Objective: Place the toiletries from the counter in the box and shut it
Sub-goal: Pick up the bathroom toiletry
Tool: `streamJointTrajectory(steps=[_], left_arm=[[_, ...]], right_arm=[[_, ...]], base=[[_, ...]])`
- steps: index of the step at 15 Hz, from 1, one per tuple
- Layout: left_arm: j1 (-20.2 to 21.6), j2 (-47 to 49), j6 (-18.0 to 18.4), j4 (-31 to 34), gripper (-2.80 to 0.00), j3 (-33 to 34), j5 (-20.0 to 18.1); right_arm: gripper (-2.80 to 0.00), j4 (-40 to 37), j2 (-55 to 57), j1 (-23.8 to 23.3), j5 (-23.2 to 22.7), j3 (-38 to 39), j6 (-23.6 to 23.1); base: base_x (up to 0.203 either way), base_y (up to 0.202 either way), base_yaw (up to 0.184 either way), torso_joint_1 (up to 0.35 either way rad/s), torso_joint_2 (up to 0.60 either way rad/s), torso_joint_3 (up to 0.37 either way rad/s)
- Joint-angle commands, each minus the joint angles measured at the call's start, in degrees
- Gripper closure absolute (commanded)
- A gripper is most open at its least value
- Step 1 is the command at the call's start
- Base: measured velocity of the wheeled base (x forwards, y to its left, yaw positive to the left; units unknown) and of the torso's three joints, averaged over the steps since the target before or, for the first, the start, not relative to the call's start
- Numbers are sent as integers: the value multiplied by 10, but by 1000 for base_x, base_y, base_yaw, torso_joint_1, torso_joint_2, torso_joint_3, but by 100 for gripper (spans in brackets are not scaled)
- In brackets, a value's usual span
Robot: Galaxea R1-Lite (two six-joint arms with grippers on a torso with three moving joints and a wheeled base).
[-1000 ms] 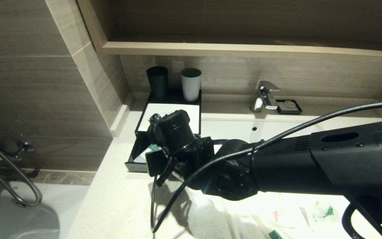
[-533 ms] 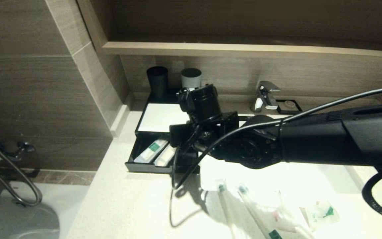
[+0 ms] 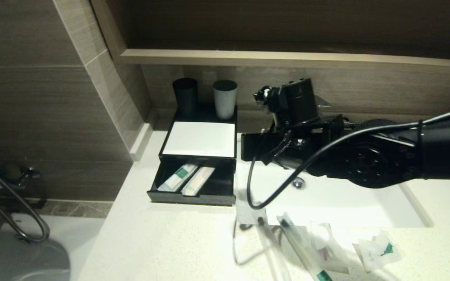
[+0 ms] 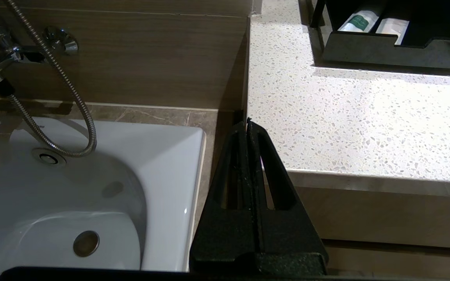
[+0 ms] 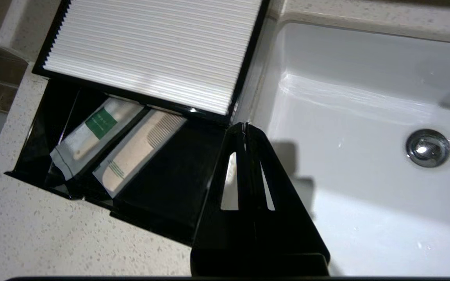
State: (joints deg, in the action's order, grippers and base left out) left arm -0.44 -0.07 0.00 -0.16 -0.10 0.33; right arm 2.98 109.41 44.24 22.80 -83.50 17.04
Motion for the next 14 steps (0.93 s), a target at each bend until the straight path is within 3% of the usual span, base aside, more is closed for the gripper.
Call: streamJointTrajectory(steps=[1,7,11,14], left_arm=[[0,0,0,0,0,0,0],[0,0,0,0,0,0,0],[0,0,0,0,0,0,0],[0,0,0,0,0,0,0]], right_arm=[[0,-2,-82,-4,1,72,-3],[0,-5,-225,-4,-3,250,-14],[0,-34,-301,0,-8,314,-21],[0,-71,-352,37,-6,367,-18]], base=[[0,0,0,0,0,0],[0,0,0,0,0,0],[0,0,0,0,0,0],[0,0,0,0,0,0]])
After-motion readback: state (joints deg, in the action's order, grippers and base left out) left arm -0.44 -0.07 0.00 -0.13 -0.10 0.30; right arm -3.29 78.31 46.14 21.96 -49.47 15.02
